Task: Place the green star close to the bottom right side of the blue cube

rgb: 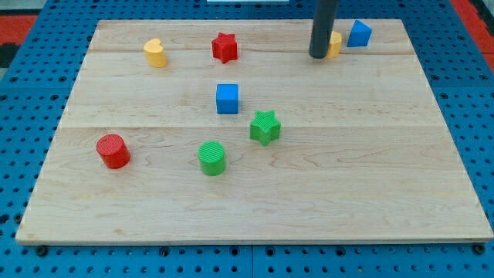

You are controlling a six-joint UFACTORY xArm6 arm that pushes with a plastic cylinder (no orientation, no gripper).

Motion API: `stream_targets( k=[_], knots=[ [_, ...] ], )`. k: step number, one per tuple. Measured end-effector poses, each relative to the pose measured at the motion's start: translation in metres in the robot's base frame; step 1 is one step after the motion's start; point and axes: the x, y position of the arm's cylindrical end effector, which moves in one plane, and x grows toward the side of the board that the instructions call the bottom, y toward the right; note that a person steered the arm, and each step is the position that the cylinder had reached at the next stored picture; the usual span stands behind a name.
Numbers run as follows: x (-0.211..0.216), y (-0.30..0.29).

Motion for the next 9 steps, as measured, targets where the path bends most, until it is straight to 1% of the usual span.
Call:
stream_targets(
  k=[1, 2, 4, 5, 6, 7, 8, 9],
  knots=[
    [0.063, -0.010],
    [0.159, 0.003],
    [0.206, -0.012],
    [0.210, -0.055],
    [0.210, -0.058],
    [0.198, -0.073],
    [0.158, -0.087],
    [0.135, -0.087]
  ],
)
